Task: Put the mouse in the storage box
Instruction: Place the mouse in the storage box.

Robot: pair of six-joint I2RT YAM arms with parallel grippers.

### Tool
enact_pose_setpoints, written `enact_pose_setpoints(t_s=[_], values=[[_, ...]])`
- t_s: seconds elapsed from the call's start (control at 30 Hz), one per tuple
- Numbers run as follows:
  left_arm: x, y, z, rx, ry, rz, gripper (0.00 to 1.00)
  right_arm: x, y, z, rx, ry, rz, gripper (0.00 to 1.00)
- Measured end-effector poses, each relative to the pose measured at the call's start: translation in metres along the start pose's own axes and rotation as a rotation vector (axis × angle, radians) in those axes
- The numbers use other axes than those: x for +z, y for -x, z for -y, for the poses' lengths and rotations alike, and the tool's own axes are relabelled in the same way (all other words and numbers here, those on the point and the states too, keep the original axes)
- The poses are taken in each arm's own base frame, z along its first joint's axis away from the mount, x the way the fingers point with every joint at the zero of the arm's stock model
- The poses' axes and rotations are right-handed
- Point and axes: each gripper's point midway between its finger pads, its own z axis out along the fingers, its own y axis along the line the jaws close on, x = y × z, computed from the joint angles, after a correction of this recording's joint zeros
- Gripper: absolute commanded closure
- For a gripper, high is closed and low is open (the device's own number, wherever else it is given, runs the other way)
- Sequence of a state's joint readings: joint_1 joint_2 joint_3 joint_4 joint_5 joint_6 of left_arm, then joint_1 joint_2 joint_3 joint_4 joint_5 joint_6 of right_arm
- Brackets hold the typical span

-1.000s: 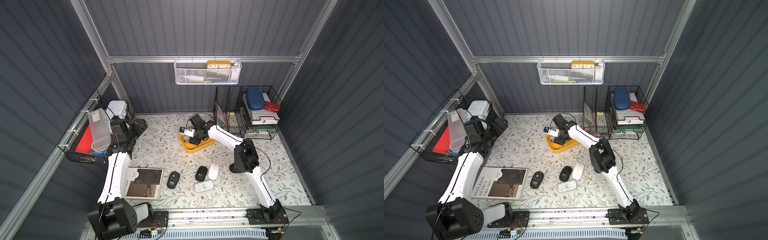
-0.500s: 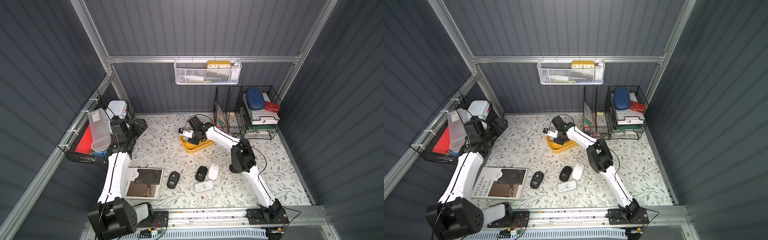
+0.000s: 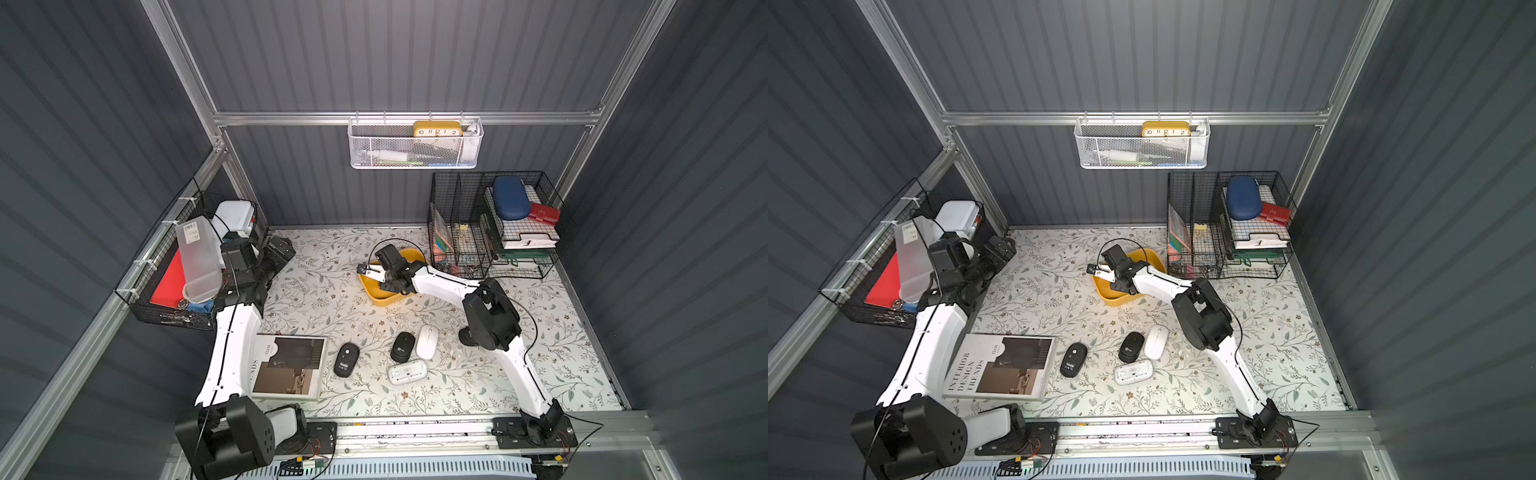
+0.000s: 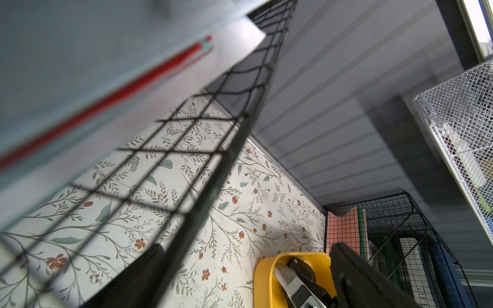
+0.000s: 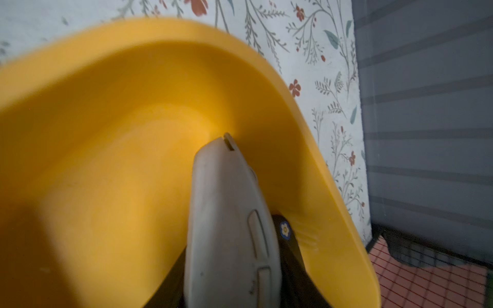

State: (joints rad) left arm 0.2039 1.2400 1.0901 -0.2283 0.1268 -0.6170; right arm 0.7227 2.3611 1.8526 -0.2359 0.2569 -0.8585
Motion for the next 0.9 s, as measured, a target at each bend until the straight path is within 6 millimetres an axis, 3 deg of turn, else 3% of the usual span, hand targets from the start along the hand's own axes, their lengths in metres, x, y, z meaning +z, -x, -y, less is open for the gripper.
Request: enact_pose_setpoints(t_s=[0.1,0.2,0.4,0.73,0.9], values=[[0.000,0.000,0.000,0.000,0.000,0.000,0.01,0.002,-0.002,0.005,-0.032,-0.061,-0.010,0.71],[0.000,0.000,0.000,0.000,0.000,0.001,0.01,0.001,0.000,0.008,-0.055,-0.099,-0.016,0.56],[0.000,0.001,-0.001,0.000,0.004,0.004,0.01,-0.001,0.003,0.001,-0.054,-0.087,-0.006,0.41],[0.000,0.002,-0.003,0.004,0.015,0.011,0.01,-0.022,0.011,-0.012,-0.029,0.014,0.017,0.38],[0.000,0.002,-0.002,0.006,0.015,0.013,0.01,-0.035,0.014,-0.016,0.010,0.069,0.024,0.30]])
